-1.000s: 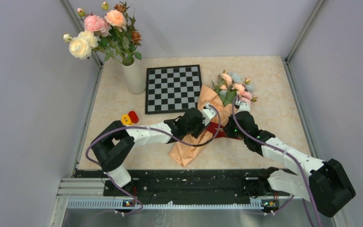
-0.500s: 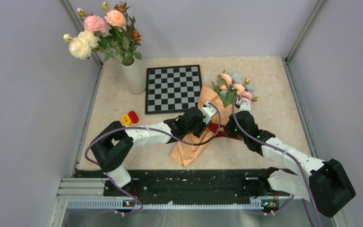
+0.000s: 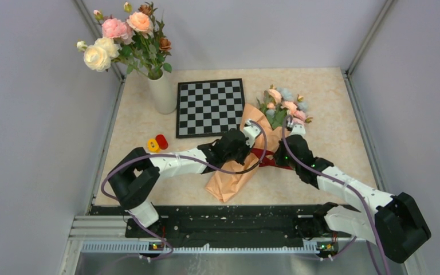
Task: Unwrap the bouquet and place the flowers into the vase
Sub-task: Untie the ribbon from the wrapping paper.
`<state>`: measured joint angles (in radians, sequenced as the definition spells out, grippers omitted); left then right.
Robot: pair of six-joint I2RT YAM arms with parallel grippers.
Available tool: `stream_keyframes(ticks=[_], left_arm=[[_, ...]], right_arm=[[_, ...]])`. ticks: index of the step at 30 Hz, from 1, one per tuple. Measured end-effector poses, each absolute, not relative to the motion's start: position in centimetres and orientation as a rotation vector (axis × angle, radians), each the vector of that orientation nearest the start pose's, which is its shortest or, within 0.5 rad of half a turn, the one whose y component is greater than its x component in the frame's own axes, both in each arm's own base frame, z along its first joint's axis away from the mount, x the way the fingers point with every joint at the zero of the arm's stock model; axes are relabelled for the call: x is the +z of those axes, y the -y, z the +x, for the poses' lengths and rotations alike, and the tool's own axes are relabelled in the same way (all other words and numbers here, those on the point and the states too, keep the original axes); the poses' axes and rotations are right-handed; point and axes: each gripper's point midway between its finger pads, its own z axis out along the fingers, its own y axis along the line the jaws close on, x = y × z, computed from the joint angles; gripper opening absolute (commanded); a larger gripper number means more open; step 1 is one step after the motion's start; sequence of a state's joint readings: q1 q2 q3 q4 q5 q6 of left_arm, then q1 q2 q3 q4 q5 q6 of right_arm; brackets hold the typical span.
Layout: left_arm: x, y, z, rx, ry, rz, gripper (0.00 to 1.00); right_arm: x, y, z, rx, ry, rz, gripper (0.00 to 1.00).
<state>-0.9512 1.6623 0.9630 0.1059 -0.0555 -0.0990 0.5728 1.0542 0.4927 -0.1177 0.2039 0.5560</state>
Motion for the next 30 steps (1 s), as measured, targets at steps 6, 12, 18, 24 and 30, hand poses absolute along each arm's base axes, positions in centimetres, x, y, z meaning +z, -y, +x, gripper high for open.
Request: stream_keyframes(ticks=[6, 12, 18, 24, 30], left_arm=[[11.0, 36.3, 27.2, -0.55, -2.025, 0.773, 0.0], [12.7, 35.1, 28.2, -0.545, -2.042, 0.602, 0.0], [12.8, 32.1, 29.9, -0.545, -2.1, 0.402, 0.0], [11.9, 27.4, 31.1, -0.55, -2.168, 0.163, 0.0], [9.7, 22.7, 31.4, -0.539, -2.239, -0.06, 0.0]], right_arm=[[7.6, -14.3, 26.1, 0.334, -2.263, 0.141, 0.0], [8.7, -13.1, 26.3, 0.293, -2.216, 0.216, 0.0], [9.1, -12.3, 26.5, 0.279, -2.185, 0.316, 0.0], [7.6, -12.2, 26.0, 0.291, -2.208, 0.4, 0.0], [5.9, -11.6, 25.2, 0.275, -2.234, 0.484, 0.02]])
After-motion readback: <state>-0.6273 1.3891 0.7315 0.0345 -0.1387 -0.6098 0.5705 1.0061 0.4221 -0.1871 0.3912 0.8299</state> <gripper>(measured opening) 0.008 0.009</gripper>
